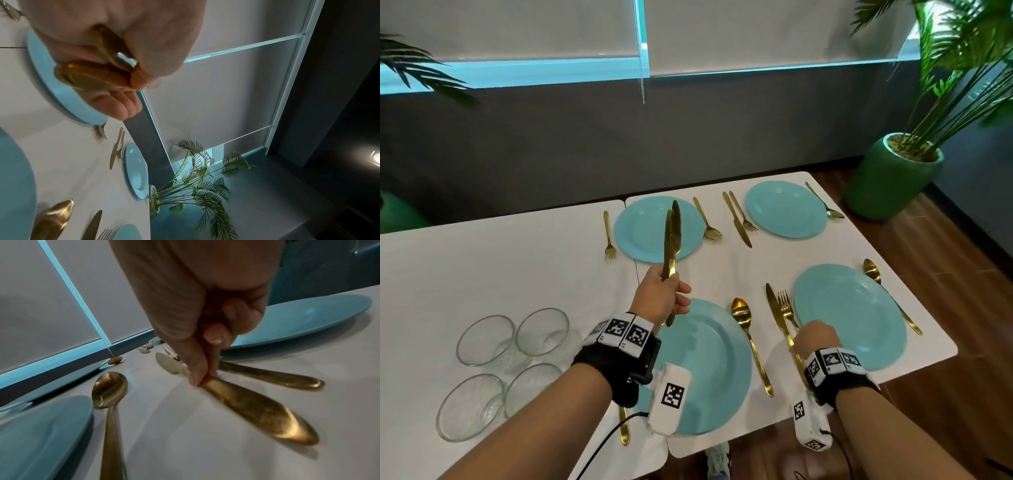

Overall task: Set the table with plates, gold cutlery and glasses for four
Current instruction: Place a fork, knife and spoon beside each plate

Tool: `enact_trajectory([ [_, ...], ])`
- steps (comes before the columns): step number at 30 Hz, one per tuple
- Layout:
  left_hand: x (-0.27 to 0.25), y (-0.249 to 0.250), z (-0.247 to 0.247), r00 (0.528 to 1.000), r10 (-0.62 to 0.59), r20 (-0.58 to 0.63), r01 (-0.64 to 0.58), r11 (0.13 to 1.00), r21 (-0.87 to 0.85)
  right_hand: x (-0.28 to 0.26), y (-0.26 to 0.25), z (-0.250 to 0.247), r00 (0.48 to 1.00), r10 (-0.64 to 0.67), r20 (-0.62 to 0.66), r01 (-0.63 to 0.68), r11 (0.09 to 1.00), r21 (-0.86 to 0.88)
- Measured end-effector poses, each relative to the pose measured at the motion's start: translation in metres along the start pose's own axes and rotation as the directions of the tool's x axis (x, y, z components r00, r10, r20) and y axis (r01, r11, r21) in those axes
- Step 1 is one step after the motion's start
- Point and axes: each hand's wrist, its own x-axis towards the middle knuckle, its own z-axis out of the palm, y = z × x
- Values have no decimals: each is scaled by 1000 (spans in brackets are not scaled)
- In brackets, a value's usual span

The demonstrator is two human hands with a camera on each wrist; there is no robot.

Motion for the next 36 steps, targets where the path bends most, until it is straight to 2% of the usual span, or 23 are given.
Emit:
enact_trajectory([
  [4, -1, -1, 0, 1000, -6, -10, 6, 1000, 17, 0, 1, 1, 998, 51, -35, -49, 998, 47],
  [11, 0, -1, -1, 1000, 1, 5, -1, 999, 35, -2, -2, 6, 995, 48, -93, -42, 997, 68],
  [19, 1, -1, -9, 1000, 2, -8, -2, 998, 58, -4, -5, 3, 995, 40, -95, -32, 996, 85],
  [24, -1, -2, -12, 999, -39, -1, 39, 997, 68, -8, -6, 1, 995, 33, -99, -22, 994, 111],
  [28, -6, 1, -15, 995, -91, 34, 92, 996, -18, -21, -11, -9, 990, 42, -138, -18, 985, 172],
  [30, -9, 2, -18, 994, -97, 50, 99, 994, -47, -33, -23, -22, 986, 2, -164, 35, 974, 222],
  [32, -14, 2, -22, 994, -86, 60, 89, 995, -48, -51, -46, -41, 973, -140, -183, 184, 950, 254],
  [34, -19, 1, -28, 996, -71, 60, 73, 997, -29, -74, -77, -59, 919, -338, -203, 391, 850, 352],
  [36, -24, 0, -34, 998, -46, 38, 45, 998, 36, -101, -110, -75, 845, -482, -232, 533, 719, 446],
])
